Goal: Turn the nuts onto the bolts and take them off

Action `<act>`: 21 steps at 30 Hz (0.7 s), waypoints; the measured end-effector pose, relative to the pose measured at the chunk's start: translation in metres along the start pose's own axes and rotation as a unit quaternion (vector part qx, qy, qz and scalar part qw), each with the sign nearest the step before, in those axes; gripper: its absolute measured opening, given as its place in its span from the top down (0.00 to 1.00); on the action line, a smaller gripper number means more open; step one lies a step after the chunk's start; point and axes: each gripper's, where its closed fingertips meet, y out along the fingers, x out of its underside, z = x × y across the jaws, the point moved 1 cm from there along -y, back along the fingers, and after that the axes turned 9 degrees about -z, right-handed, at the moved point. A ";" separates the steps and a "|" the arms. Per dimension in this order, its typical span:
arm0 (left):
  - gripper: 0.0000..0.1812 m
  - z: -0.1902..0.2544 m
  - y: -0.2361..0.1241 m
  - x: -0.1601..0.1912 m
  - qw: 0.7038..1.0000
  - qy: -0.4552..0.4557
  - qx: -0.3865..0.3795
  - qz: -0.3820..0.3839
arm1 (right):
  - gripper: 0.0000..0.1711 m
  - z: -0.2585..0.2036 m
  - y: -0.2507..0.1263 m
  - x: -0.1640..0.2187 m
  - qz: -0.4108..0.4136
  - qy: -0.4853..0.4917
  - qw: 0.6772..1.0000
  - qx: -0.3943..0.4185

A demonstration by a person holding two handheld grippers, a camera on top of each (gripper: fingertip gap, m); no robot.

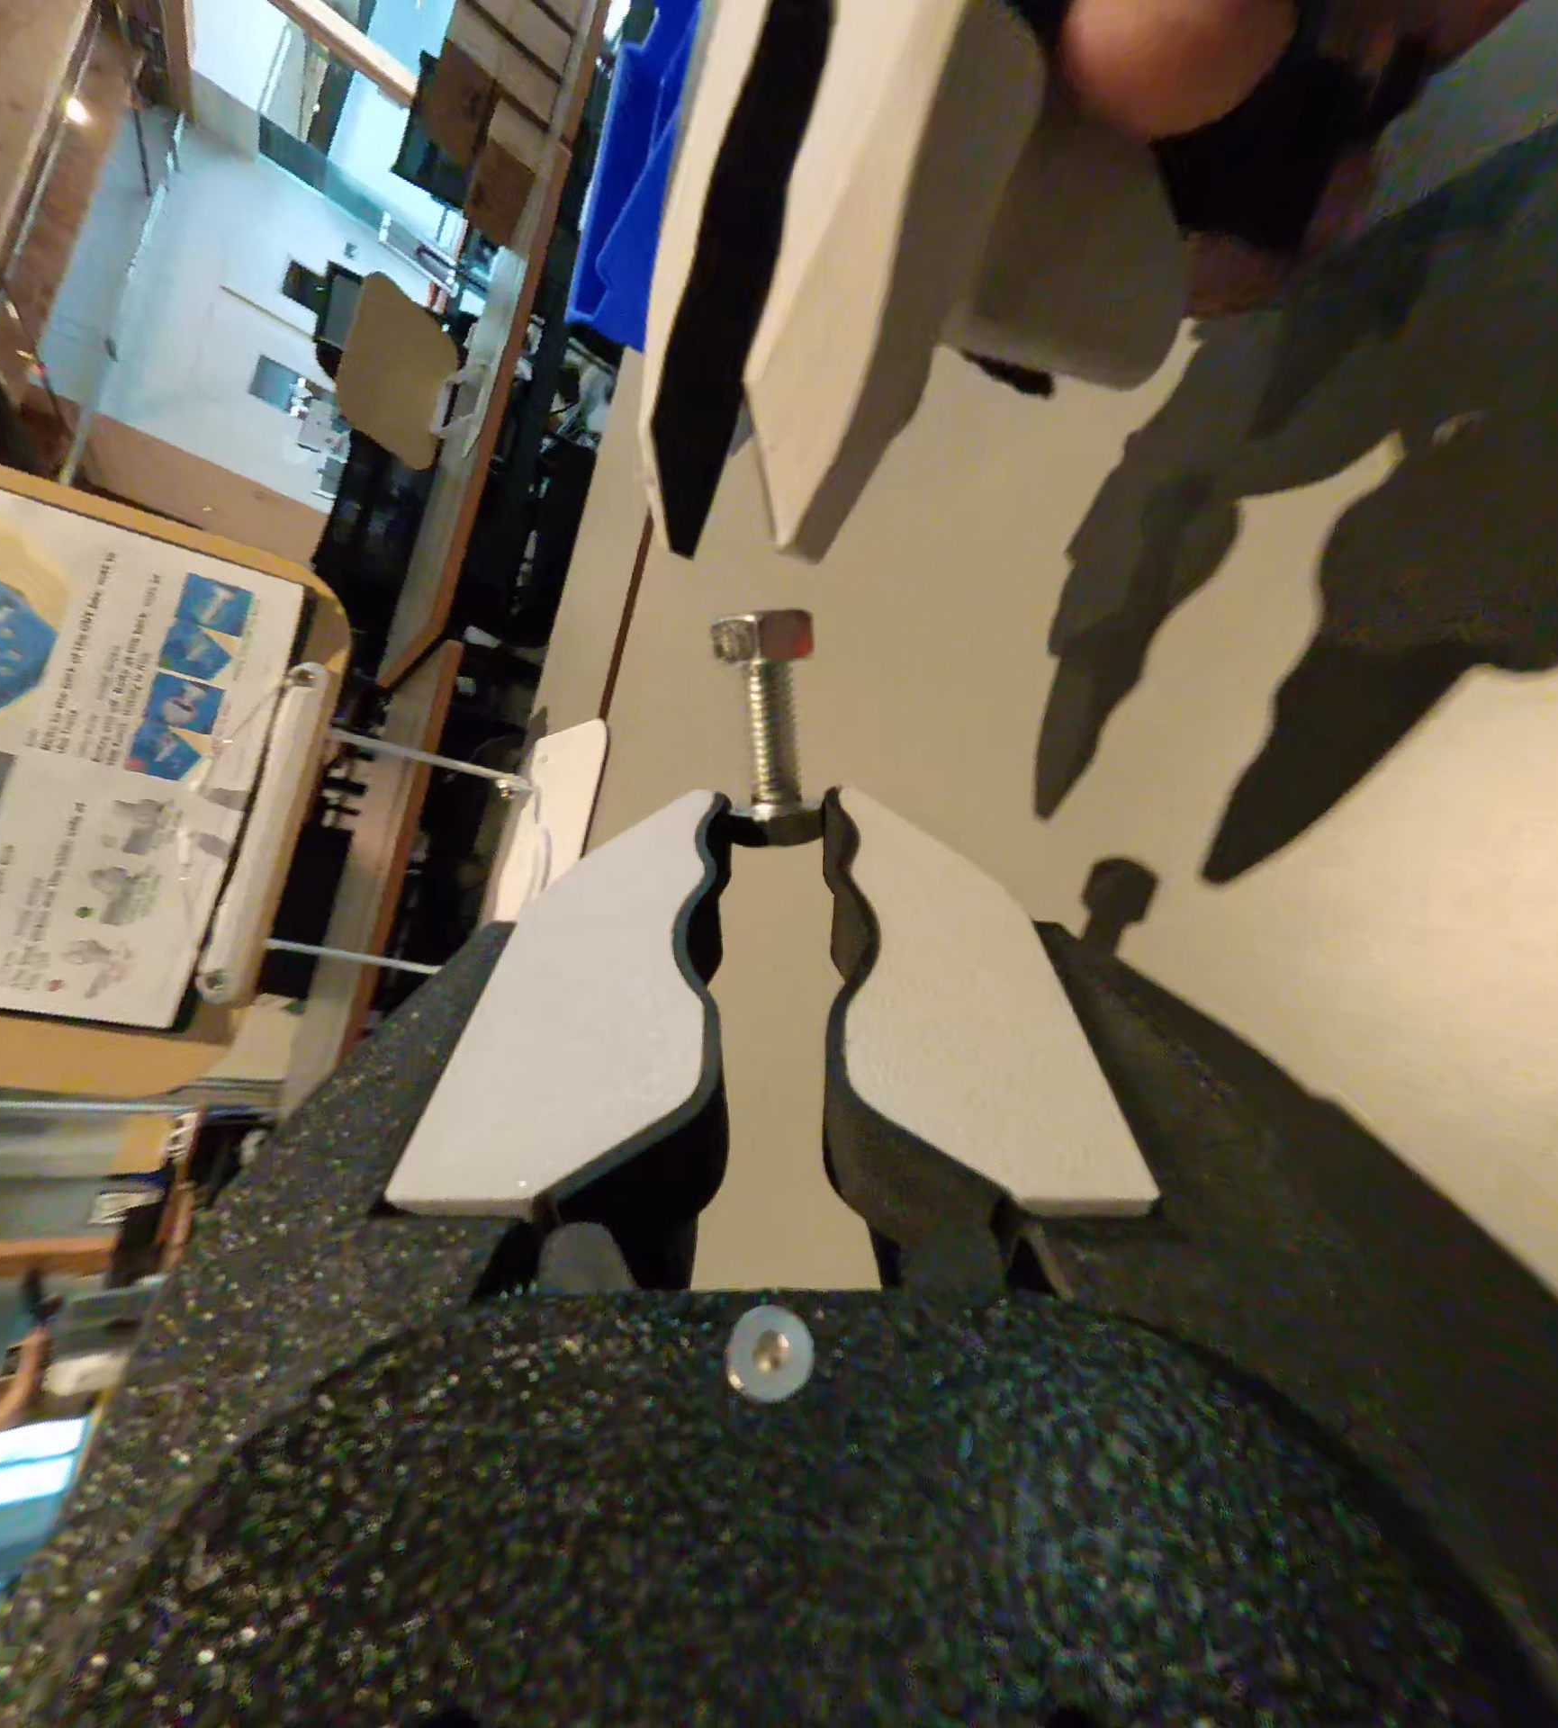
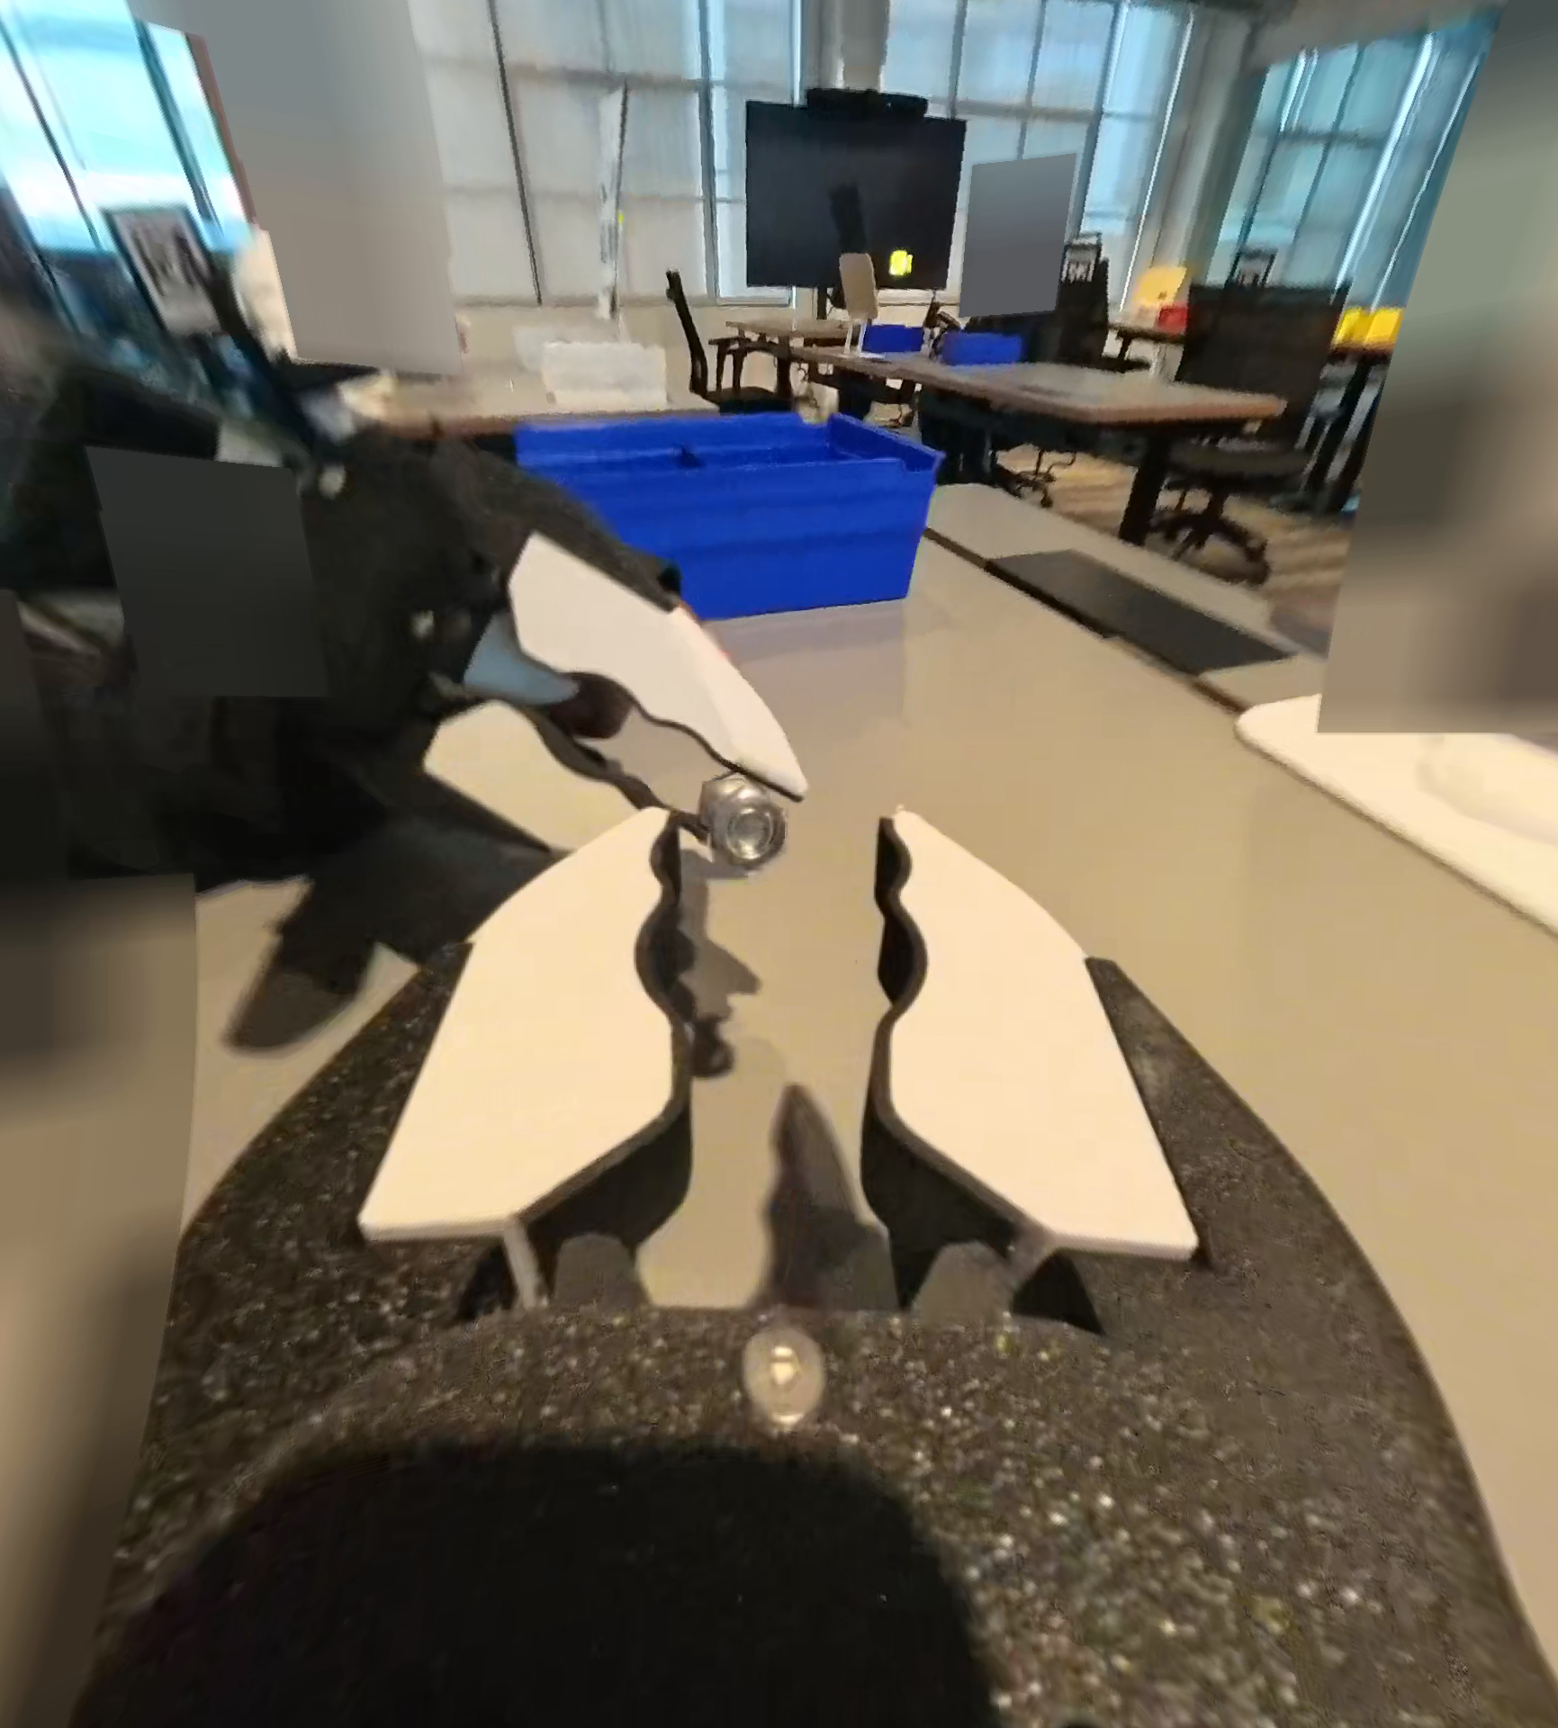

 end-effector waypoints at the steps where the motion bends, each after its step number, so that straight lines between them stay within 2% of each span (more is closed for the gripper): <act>1: 0.90 0.001 -0.001 0.000 1.000 -0.009 0.014 0.009 | 0.77 -0.002 -0.002 0.001 -0.012 -0.049 0.999 0.013; 5: 0.90 0.011 -0.002 -0.002 0.996 -0.030 0.075 0.039 | 0.76 -0.012 -0.002 0.012 -0.073 -0.227 0.970 0.058; 10: 0.90 0.026 -0.002 -0.005 0.992 -0.007 0.115 0.045 | 0.78 -0.022 0.003 0.019 -0.092 -0.283 0.953 0.052; 13: 0.90 0.032 -0.002 -0.007 0.991 0.007 0.126 0.047 | 0.86 -0.025 0.008 0.028 -0.117 -0.311 0.942 0.054; 17: 0.90 0.025 0.000 -0.004 0.996 0.028 0.080 0.025 | 0.89 -0.020 0.015 0.029 -0.131 -0.261 0.954 0.070; 21: 0.90 0.011 0.003 0.001 0.997 0.070 -0.005 -0.021 | 0.89 -0.012 0.020 0.023 -0.104 -0.076 0.990 0.048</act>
